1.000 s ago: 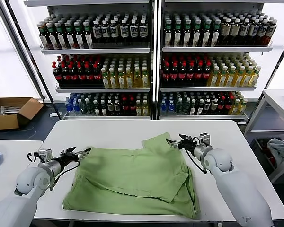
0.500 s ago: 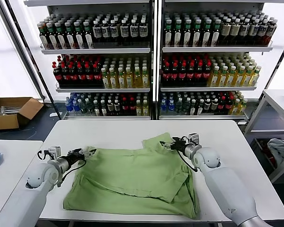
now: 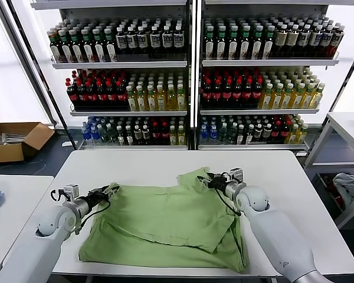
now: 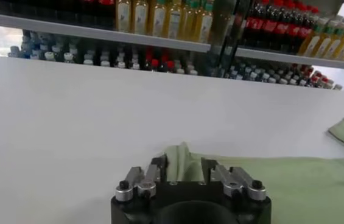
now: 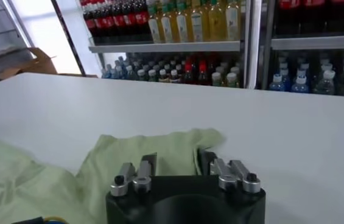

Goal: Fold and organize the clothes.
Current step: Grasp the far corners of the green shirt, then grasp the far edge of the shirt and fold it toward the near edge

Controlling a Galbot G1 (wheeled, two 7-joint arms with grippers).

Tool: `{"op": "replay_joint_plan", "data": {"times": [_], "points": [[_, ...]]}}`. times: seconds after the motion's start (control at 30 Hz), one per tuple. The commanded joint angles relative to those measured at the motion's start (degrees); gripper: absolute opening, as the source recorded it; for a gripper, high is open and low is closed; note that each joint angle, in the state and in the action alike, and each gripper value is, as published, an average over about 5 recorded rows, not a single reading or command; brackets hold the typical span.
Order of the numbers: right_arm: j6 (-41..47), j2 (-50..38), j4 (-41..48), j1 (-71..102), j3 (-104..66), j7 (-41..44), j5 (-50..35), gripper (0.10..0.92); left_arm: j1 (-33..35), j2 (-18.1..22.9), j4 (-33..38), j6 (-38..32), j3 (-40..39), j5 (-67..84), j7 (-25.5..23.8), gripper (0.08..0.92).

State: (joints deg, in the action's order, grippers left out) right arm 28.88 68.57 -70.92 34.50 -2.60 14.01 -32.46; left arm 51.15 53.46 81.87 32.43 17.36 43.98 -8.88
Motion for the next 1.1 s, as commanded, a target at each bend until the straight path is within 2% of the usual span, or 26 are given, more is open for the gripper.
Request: {"op": "replay_joint_plan", "data": {"times": [0.03, 0.27, 0.37, 0.53, 0.77, 1.1], "points": [[0.0, 0.5, -0.4, 0.1, 0.1, -0.1, -0.5, 0.362, 0.6, 0.3, -0.7, 0.1, -0.8, -2.6, -1.1, 0.338], [-0.8, 0.7, -5.1, 2.7, -2.7, -0.8, -2.7, 0.162, 1.5, 0.2, 2.9, -2.0, 0.1, -3.8, -0.4, 0.141], [-1.3, 0.3, -9.2, 4.8, -4.6, -2.3, -4.8, 0.116, 2.3, -0.1, 6.1, -2.7, 1.1, -3.4, 0.4, 0.095], [-1.2, -1.3, -18.8, 9.3, -8.1, -4.1, -7.7, 0.108, 4.5, -0.9, 13.2, -3.2, 3.7, -1.6, 2.0, 0.090], [-0.2, -5.0, -31.3, 19.0, -14.6, -5.3, -11.6, 0.108, 8.9, -1.5, 19.3, -4.0, 8.4, 0.6, 3.3, 0.090], [0.1, -9.4, -46.5, 36.9, -25.9, -5.9, -13.3, 0.108, 20.3, -2.6, 28.5, -4.2, 16.0, 1.4, 3.6, 0.090]]}}
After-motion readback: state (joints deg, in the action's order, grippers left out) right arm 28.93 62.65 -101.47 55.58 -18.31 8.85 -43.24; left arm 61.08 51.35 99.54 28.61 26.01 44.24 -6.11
